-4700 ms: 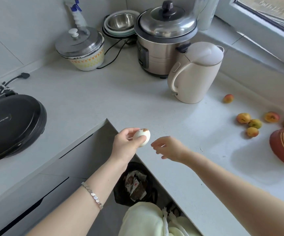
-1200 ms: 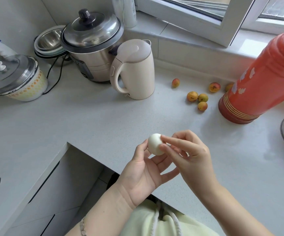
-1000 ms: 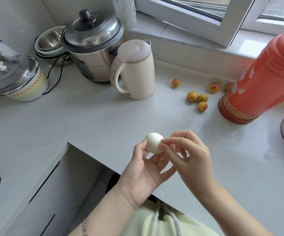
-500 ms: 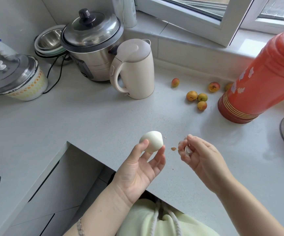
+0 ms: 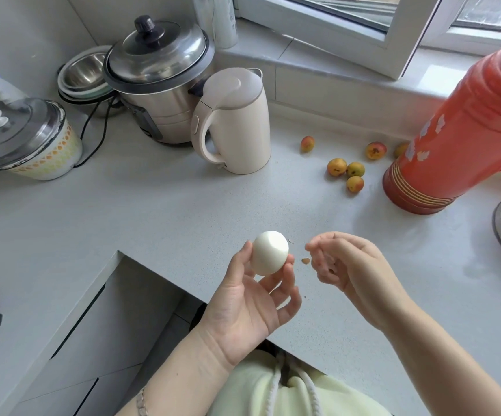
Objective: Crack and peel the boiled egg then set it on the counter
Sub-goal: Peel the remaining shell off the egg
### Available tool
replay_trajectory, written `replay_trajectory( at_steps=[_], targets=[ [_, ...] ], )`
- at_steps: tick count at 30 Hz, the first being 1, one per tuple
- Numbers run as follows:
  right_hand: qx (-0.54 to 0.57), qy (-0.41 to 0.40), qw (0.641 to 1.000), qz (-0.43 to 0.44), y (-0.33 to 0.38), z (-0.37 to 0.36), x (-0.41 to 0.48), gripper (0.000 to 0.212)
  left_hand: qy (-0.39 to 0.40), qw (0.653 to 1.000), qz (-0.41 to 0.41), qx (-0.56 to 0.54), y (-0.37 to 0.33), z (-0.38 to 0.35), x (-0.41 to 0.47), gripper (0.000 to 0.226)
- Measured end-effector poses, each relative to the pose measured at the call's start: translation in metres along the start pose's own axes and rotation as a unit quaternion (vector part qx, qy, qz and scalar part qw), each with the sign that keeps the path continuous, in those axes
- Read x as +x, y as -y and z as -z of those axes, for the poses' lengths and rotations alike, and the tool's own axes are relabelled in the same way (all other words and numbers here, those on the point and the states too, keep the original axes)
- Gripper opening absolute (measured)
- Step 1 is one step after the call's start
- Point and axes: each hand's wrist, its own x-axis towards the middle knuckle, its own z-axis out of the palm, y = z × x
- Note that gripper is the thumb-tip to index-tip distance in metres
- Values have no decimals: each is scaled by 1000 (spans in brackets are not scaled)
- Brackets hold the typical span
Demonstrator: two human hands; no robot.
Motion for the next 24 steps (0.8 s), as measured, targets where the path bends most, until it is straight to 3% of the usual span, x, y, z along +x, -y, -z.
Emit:
replay_trajectory(
  at_steps=[3,8,17,21,24],
  targets=[
    [-102,-22,992,74,1,-9,-2,6,-19,1000,-6,24,0,-2,0,37],
    [-193,-27,967,163,1,-23,-2,19,-23,998,-19,55,2,-1,0,46],
    [-258,-101,929,245,-8,-25,4,13,-45,995,-53,76,4,-6,-1,18],
    [-307,-90,916,240,-12,-27,6,19,-59,994,-49,80,5,-7,1,23],
    [-262,-98,946,162,-11,-25,8,25,-66,995,-36,72,3,-8,1,33]
  ],
)
